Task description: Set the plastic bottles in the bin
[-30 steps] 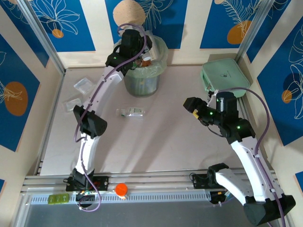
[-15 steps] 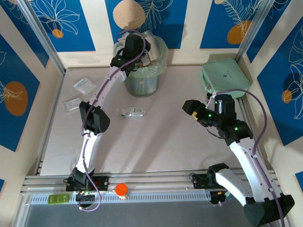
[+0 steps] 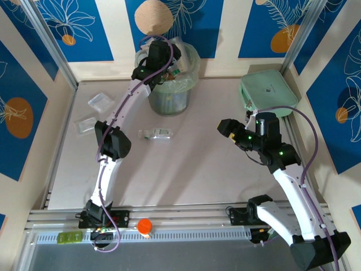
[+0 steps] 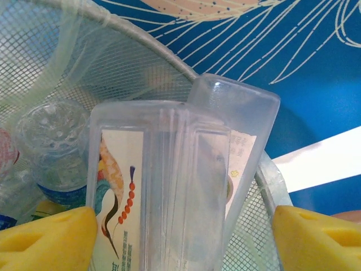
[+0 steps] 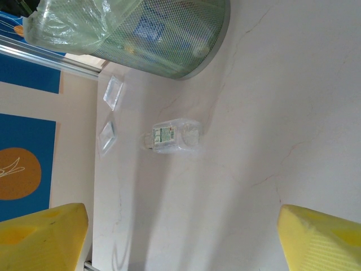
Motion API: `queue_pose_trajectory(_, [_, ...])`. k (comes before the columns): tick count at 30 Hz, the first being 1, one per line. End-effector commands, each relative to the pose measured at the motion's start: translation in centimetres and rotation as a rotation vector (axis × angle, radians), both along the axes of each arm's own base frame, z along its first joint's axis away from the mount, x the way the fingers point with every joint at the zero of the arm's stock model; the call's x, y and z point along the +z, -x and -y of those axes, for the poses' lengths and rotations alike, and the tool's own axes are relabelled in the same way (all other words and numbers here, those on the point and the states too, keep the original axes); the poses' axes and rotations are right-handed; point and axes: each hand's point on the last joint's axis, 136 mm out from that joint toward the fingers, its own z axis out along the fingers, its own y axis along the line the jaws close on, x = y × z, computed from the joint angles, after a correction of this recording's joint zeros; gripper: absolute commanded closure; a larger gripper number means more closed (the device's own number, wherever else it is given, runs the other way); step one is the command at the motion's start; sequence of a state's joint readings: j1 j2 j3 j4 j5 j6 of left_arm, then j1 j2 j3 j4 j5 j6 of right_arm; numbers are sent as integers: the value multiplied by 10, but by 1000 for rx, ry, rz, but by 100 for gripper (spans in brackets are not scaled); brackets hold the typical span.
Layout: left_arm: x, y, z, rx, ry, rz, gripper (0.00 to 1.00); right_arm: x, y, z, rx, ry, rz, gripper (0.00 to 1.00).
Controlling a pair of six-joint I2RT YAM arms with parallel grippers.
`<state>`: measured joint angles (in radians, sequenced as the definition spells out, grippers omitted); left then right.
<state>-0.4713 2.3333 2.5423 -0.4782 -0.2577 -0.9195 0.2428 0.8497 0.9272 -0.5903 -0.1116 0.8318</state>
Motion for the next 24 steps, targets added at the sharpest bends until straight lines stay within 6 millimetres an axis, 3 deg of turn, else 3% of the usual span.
queue_pose_trajectory(1, [65,15,-7,-38,6,130,20,18,1,-1,15,10,63,13])
queue_pose_trajectory(9, [87,44,-22,-65,-79,127,18,24,8,-1,35,34,78,13])
queue_pose_trajectory(16, [113,97,-33,-161,-120,174,17,29,17,-10,106,58,120,15])
queue_pose_trajectory(20, [106,137,-43,-204,-76,140,16,29,26,-25,193,71,162,16])
queue_pose_trajectory(24, [71,179,-78,-103,-38,46,15,26,37,-47,324,134,219,19])
